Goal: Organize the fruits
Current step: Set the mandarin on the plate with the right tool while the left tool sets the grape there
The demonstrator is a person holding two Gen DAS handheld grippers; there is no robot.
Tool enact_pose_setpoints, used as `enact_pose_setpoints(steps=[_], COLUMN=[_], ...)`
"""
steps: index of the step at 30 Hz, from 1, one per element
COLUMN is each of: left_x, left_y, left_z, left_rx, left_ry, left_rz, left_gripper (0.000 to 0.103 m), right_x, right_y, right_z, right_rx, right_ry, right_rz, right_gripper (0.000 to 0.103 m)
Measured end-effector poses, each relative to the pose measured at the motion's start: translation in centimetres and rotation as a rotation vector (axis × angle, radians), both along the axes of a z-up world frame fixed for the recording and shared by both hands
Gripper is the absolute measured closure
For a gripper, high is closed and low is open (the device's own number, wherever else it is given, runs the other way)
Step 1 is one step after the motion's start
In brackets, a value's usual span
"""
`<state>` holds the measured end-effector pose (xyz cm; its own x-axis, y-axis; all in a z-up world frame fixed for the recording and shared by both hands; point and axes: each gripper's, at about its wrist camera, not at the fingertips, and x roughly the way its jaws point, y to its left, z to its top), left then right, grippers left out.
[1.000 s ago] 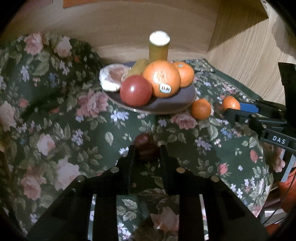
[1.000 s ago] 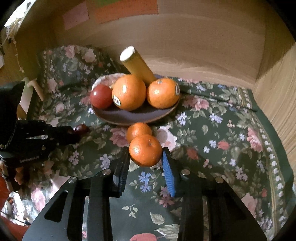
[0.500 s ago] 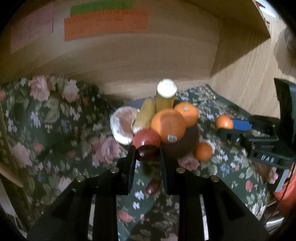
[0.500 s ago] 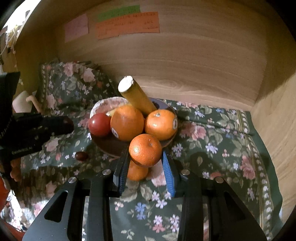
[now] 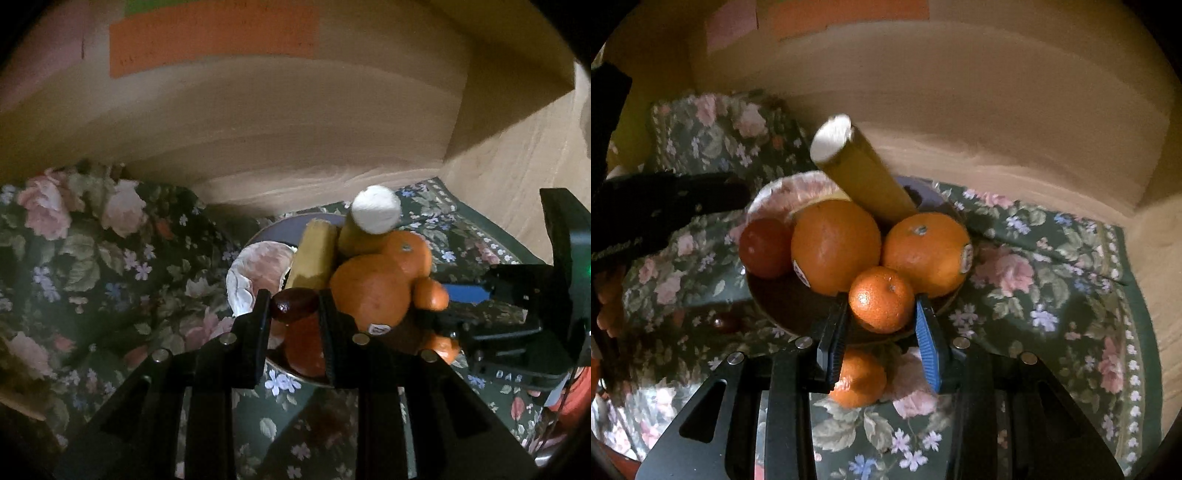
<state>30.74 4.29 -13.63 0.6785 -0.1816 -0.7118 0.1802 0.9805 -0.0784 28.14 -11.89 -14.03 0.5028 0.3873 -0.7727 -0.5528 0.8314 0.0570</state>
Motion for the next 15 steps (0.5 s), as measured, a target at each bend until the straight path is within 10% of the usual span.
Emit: enact_pose_setpoints(steps=[8, 15], left_x=[1.7, 1.4], left_y=[0.2, 0.7], left_z=[-1.6, -1.4], left_rx=[-0.002, -0.014], left_ry=[0.031, 0.024], left_rz=[0.007, 0.036], left_gripper=[0.076, 0.049], right_x=[0.3, 0.5], right_y=[0.8, 0.8], right_z=[-1.4, -1.4], right_rx=[-0.025, -0.03], right_ry=[0.026, 0.025], right_rz=[0.007, 0.007], right_gripper=[0.071, 0.063])
